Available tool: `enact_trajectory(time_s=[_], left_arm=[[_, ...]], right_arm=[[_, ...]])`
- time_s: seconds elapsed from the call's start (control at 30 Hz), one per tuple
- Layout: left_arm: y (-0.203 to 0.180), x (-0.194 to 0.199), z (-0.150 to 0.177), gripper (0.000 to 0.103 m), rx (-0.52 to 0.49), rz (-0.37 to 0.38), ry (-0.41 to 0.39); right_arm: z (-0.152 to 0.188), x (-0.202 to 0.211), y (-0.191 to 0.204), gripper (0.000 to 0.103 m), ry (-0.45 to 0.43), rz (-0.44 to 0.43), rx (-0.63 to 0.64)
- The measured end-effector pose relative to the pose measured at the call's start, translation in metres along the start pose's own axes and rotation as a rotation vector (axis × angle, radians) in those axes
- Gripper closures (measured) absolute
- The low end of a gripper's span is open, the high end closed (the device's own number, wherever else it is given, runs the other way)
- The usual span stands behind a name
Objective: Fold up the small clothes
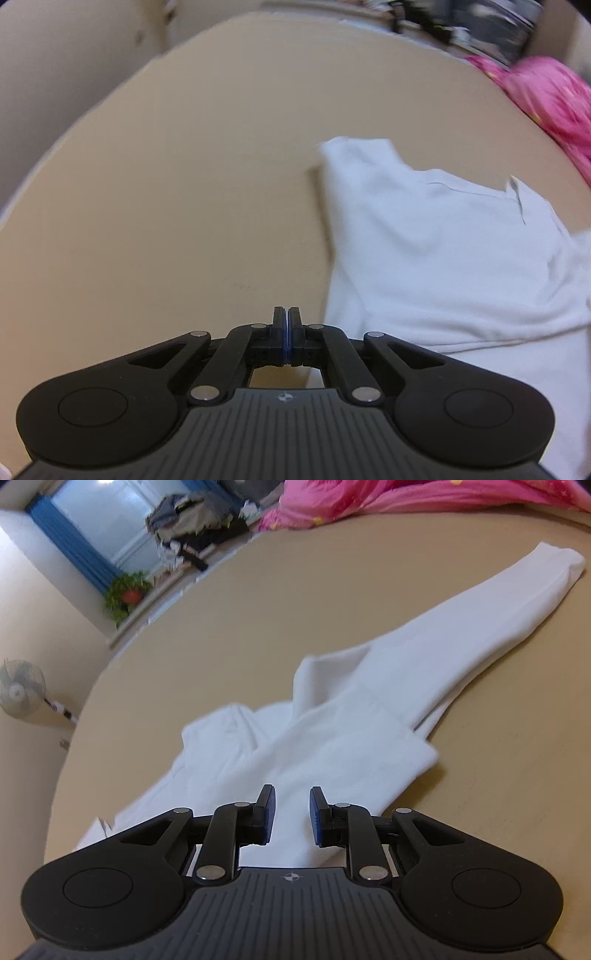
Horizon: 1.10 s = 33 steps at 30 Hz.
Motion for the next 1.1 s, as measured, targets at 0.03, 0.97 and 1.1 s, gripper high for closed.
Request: enact_trajectory(time_s=[0.03, 0.97, 1.1], left_arm=[[0.0, 0.004, -0.001, 0.103, 0.016, 0.036, -0.015], [-0.068, -0.024, 0.017, 0.062, -0.295, 0.017, 0.009], [-0.061, -0.028, 0.019, 0.062, -0.278, 0.03, 0.008]], right_arm=[[0.001, -0.003, 0.002, 0.082, 0.017, 0.025, 0.017], [-0.077, 0.017, -0.164, 0.074, -0.234, 0.138, -0.23], [-0.096, 0.011, -0.22, 0.074, -0.306, 0.132, -0.306]])
Point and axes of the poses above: each gripper's, at about its wrist camera, not at the fingertips, and x roughly against the way its jaws point, y to its left, z to its underside, the point moved 3 cm from there along -x, roughly the way its jaws point, and after that the axes turned 5 degrees about z, right-handed, at the moved point
